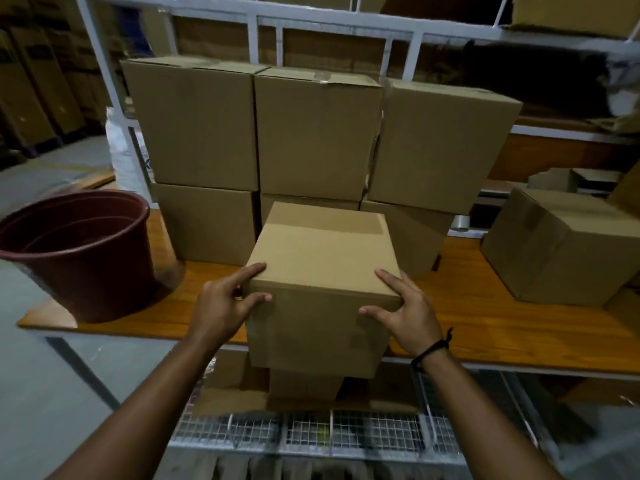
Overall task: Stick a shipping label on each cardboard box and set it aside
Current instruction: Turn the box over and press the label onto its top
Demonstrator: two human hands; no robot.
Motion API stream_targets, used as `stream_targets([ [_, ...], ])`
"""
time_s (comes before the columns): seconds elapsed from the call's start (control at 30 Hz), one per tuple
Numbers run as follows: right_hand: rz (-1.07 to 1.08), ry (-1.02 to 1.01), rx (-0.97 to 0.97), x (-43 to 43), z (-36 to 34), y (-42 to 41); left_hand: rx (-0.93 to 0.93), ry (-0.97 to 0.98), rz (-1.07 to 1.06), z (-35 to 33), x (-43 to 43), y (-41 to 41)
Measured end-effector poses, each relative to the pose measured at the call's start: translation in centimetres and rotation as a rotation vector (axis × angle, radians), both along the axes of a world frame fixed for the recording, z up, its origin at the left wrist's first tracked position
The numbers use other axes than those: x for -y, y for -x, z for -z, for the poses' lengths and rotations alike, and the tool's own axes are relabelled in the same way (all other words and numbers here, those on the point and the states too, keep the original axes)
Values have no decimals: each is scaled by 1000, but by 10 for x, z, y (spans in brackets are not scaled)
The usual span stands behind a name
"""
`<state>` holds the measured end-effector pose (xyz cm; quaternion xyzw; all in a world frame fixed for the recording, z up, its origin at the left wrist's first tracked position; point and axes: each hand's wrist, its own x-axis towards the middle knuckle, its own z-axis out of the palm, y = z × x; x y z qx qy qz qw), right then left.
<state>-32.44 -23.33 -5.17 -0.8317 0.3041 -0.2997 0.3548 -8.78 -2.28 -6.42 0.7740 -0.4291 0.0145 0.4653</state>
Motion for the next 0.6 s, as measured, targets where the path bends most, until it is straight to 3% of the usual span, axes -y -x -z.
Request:
stream_targets([
  [0.3,60,-9,-147,-31,0,-45,-76,31,-39,22,-24,-38],
  [0.5,88,497,-587,-37,-37,-65,-352,28,6,48,-31,-30],
  [0.6,5,512,-703,-35,-48,-77,-432,45,45,52,-27,-27],
])
